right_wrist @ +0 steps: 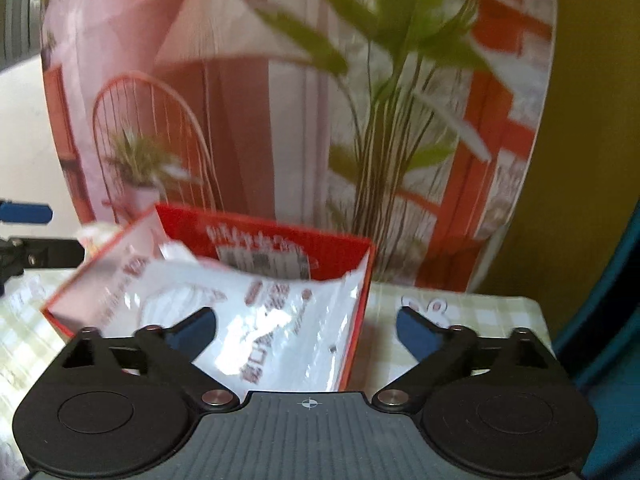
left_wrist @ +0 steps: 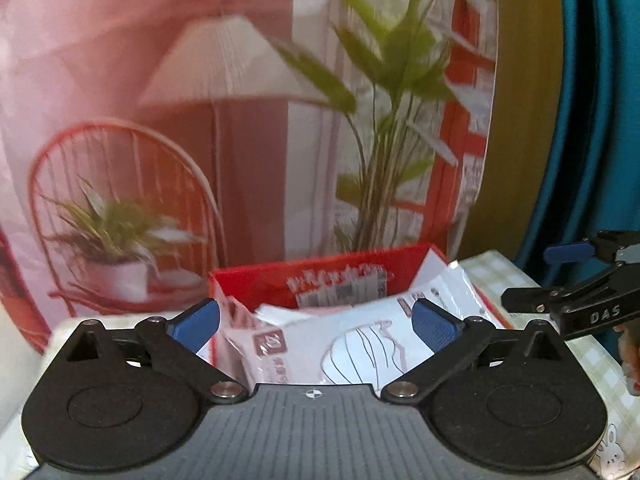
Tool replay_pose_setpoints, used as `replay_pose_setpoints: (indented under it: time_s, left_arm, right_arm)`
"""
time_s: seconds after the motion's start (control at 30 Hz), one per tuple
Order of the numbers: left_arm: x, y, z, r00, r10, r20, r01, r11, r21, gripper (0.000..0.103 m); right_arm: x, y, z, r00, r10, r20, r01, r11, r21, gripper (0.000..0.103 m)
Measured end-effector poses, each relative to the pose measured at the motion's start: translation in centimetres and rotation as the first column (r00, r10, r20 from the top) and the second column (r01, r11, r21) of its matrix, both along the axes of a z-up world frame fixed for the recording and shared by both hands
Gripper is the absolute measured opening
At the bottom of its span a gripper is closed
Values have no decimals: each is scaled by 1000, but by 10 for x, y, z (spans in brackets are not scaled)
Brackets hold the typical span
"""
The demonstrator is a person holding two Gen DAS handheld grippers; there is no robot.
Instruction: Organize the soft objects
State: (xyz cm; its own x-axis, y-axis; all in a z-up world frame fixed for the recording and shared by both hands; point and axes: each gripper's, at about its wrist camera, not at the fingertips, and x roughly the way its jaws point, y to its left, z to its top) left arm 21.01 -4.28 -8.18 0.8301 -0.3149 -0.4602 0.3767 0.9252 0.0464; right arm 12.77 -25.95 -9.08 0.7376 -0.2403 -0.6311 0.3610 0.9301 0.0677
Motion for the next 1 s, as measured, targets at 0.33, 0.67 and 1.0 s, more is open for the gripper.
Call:
replay_pose_setpoints:
  time_s: [0.33,0.67,1.0]
  left_arm:
    - [-68,16,57,986,61,155,-55,998,-43,103]
    - [-130,32,100,969,124,213,-96,986,-138,103]
    - [-150,33,110,956,177,232,-150,980,-129,103]
  right_arm:
    - [-42,29,63,989,-27,146,30,999,-21,103]
    - [-94,59,126,957,-65,283,87,994,-68,103]
    - [-121,76,153,946,-68,317,109,988,-112,103]
